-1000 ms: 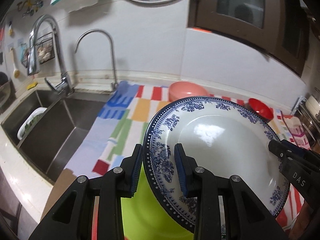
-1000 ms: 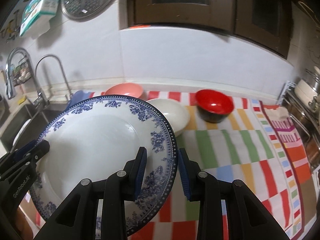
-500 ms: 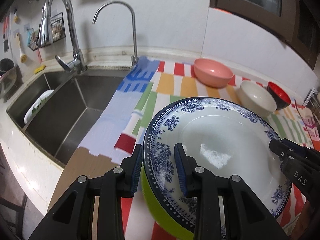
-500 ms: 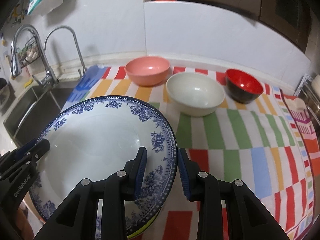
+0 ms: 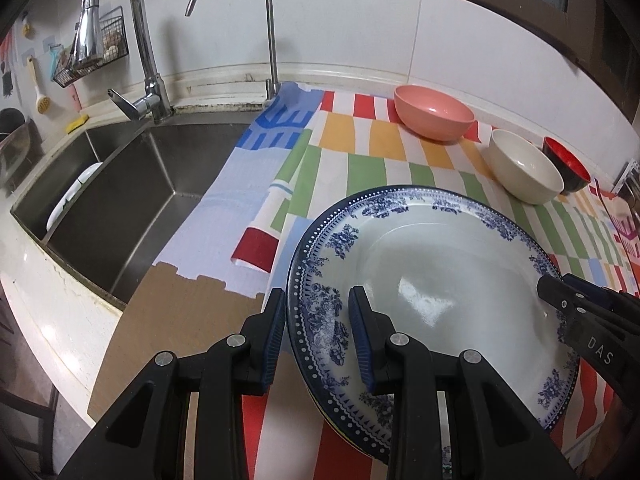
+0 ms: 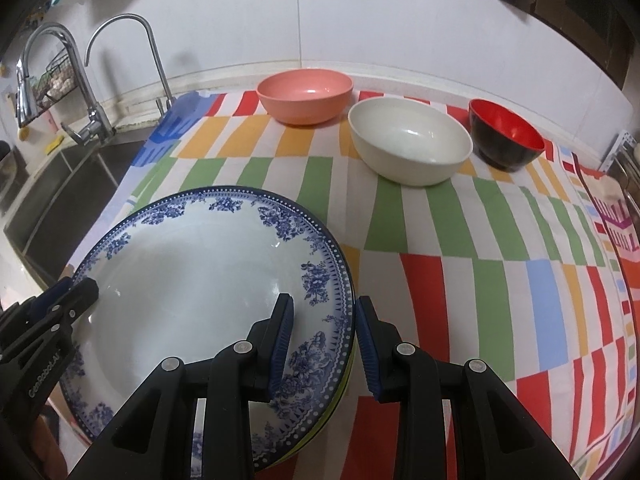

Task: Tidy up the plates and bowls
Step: 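Lower the blue-and-white plate onto the green plate and open both grippers, then move both grippers toward the white bowl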

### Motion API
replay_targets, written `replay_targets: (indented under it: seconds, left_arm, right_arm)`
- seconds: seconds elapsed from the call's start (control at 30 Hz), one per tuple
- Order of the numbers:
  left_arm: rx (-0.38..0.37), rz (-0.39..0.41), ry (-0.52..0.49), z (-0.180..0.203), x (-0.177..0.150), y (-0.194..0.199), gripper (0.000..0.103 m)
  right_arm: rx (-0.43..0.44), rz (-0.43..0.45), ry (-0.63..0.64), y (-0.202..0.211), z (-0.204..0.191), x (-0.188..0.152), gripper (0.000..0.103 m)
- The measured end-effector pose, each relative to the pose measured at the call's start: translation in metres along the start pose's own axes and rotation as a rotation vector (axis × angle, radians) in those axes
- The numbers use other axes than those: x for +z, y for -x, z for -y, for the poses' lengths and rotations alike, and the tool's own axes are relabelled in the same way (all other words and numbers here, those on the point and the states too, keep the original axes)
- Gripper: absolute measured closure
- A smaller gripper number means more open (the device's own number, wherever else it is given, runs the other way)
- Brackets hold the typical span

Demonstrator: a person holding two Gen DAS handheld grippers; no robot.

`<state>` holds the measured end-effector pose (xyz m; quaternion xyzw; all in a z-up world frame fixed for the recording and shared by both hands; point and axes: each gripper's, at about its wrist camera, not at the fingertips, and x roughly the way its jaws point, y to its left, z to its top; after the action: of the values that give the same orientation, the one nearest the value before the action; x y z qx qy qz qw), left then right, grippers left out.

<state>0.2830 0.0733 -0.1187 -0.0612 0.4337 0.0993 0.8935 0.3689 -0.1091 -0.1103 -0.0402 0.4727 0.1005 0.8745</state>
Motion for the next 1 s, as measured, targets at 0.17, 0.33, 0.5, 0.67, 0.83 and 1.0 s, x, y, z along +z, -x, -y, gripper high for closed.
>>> replay_targets:
  seconds: [0.17, 0.33, 0.5, 0.67, 0.83, 1.0]
  left_arm:
    - [0.004, -0.025, -0.002, 0.000, -0.003, -0.005, 0.071]
    - [0.008, -0.044, -0.004, 0.002, -0.006, -0.010, 0.071]
    - [0.008, -0.065, -0.002, 0.002, -0.010, -0.014, 0.071]
    - [0.010, -0.055, -0.013, 0.003, -0.012, -0.014, 0.065]
    - [0.030, -0.002, -0.039, 0.006, -0.007, -0.002, 0.050]
    - [0.011, 0.058, -0.073, 0.015, 0.006, 0.012, 0.037]
  right_arm:
    - [-0.002, -0.016, 0.008, -0.003, 0.000, -0.003, 0.070]
    - [0.000, -0.034, 0.015, -0.006, 0.001, -0.006, 0.070]
    - [0.000, -0.048, 0.027, -0.010, 0.001, -0.007, 0.070]
    - [0.007, -0.047, 0.044, -0.012, 0.001, -0.008, 0.070]
    - [-0.008, -0.020, 0.039, -0.004, 0.005, -0.006, 0.065]
    - [-0.025, 0.081, 0.032, 0.016, 0.012, -0.001, 0.064]
